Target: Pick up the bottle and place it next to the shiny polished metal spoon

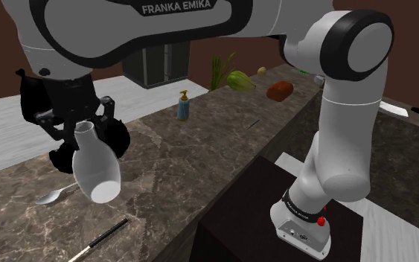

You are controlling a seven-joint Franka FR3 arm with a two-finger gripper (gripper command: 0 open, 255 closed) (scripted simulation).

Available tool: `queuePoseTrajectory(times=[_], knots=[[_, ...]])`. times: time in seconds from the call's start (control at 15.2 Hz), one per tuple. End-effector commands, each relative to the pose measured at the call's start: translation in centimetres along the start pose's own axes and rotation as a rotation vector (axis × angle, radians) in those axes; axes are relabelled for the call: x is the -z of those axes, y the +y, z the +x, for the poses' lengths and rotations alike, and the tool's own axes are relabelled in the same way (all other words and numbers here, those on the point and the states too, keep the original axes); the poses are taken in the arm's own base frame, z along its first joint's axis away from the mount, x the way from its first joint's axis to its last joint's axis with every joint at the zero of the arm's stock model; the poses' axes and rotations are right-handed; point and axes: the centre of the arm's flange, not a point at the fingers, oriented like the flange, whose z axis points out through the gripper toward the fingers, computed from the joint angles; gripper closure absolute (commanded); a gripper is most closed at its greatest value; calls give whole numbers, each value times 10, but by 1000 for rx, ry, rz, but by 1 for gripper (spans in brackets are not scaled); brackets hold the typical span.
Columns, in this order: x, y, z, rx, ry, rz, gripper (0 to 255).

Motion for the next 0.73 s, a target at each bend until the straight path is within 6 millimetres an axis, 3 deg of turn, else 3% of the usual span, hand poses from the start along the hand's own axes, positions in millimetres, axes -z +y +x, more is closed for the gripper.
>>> queuePoseTrajectory(times=[0.0, 0.53, 0.66], knots=[[-10, 0, 0, 0, 1, 1, 255], [-52, 0, 0, 0, 1, 1, 255], [-52, 0, 0, 0, 1, 1, 255]])
